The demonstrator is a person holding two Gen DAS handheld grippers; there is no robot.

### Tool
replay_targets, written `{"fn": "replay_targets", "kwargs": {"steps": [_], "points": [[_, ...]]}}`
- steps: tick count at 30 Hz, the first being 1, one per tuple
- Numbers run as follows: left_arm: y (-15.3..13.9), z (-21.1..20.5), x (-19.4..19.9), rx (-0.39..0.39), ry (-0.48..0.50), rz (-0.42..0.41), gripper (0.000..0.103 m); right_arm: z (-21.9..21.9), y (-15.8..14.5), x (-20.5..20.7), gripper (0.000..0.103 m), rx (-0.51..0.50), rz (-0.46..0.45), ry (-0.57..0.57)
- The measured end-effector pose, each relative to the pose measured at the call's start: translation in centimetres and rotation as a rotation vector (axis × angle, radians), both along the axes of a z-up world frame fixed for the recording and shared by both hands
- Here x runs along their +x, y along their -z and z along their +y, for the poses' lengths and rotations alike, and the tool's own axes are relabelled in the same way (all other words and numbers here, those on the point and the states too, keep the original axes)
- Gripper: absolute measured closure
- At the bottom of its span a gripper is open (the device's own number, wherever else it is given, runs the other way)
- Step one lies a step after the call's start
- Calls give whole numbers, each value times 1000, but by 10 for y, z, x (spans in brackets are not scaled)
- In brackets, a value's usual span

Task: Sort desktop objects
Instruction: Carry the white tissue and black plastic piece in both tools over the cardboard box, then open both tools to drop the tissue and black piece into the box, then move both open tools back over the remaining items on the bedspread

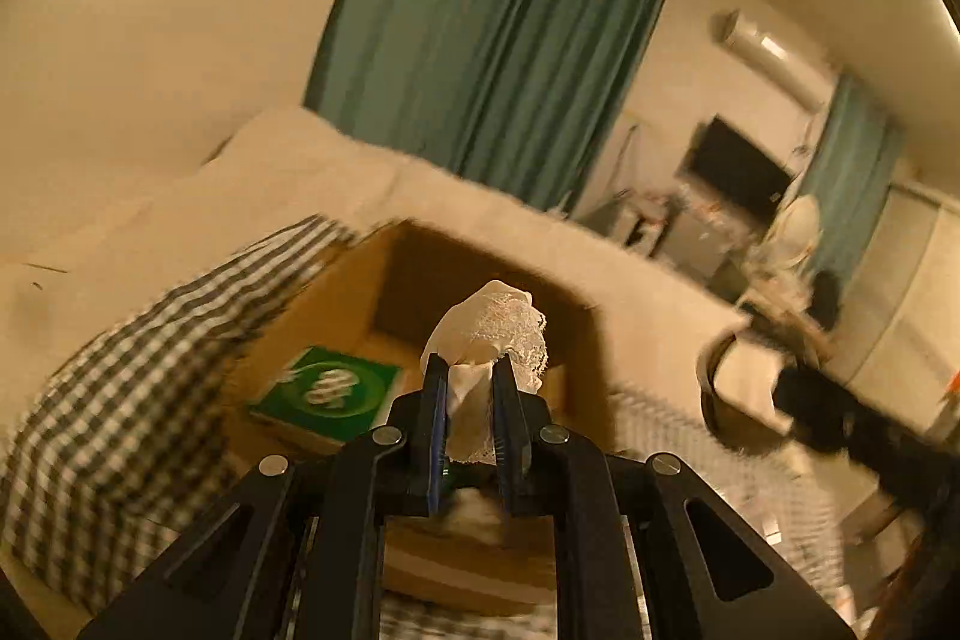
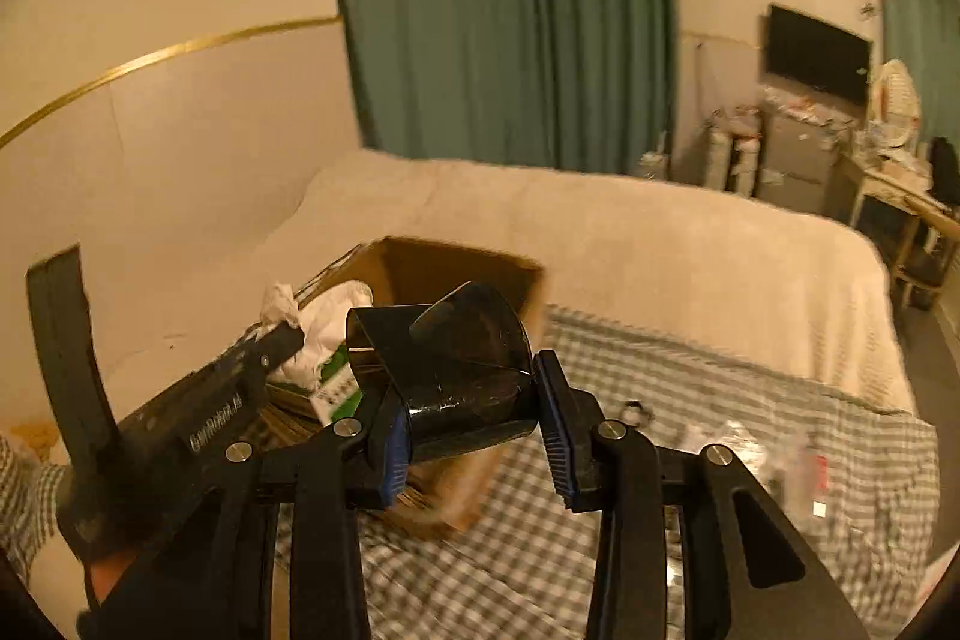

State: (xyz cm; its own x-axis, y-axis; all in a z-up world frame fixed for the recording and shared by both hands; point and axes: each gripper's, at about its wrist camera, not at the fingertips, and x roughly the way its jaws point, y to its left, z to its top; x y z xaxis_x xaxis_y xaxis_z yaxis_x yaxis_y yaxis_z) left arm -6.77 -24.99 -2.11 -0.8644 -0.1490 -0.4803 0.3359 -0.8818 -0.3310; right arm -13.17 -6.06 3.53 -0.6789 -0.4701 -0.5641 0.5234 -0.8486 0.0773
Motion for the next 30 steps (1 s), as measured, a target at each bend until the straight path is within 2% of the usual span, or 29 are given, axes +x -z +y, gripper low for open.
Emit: {"fn": "replay_targets", "kwargs": {"steps": [5, 9, 10, 11, 12, 13, 14, 15, 20, 23, 27, 30], "points": [[36, -14, -26, -1, 17, -74, 90, -45, 35, -46, 67, 3, -137, 0], [46, -14, -37, 8, 53, -86, 85, -66, 57, -67, 66, 28, -168, 3], [47, -13, -39, -3, 48, -100, 74, -69, 59, -70, 66, 28, -177, -6], [48, -13, -39, -9, 38, -114, 50, -72, 62, -70, 62, 31, -186, -14], [48, -13, -39, -9, 28, -126, 37, -73, 64, -72, 55, 39, -193, -14], [45, -13, -36, -10, 7, -116, 23, -74, 64, -70, 37, 52, -182, 6], [43, -13, -32, -11, -4, -99, 19, -73, 61, -67, 30, 57, -165, 22], [40, -12, -29, -12, -5, -86, 18, -70, 57, -61, 30, 50, -137, 36], [18, 5, -16, -47, 22, -84, 18, -38, 33, -40, 30, 6, -103, 61], [1, 25, -10, -58, 57, -87, 18, 5, 14, -24, 30, -15, -73, 112], [-20, 71, -2, -83, 80, -89, 11, 65, -6, -7, 30, -39, -39, 200], [-25, 116, 0, -111, 103, -85, 4, 111, -11, 10, 30, -31, -7, 281]]}}
